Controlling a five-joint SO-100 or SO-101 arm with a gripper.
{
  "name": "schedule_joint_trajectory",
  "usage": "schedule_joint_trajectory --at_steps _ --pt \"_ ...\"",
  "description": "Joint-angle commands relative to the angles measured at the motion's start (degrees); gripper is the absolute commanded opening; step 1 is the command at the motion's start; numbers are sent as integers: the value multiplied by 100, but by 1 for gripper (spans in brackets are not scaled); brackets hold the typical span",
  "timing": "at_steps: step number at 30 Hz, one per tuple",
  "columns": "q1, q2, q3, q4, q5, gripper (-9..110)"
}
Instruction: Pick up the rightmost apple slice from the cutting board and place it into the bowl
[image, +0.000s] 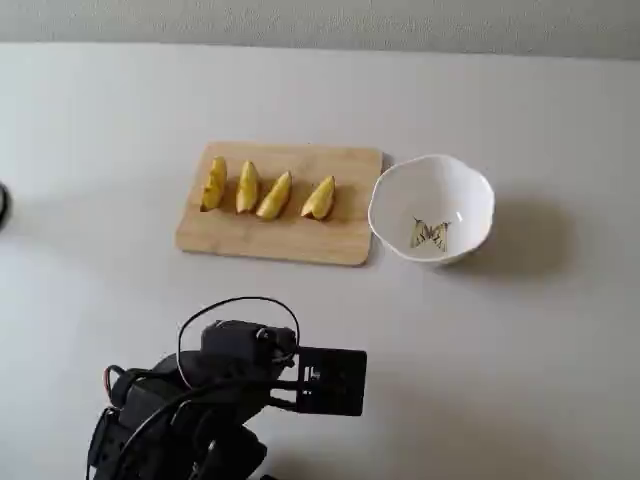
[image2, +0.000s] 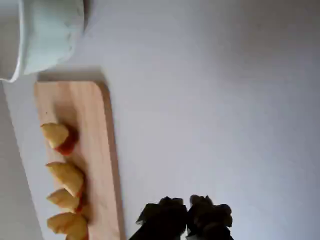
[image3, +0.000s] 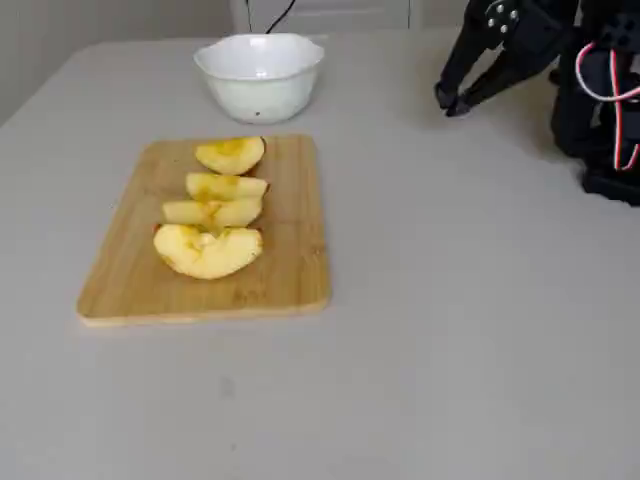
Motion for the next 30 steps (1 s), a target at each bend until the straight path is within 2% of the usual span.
schedule_joint_trajectory --at_steps 1,30 --pt "53 9 167 0 44 0" --pt "-185 9 167 0 -70 0"
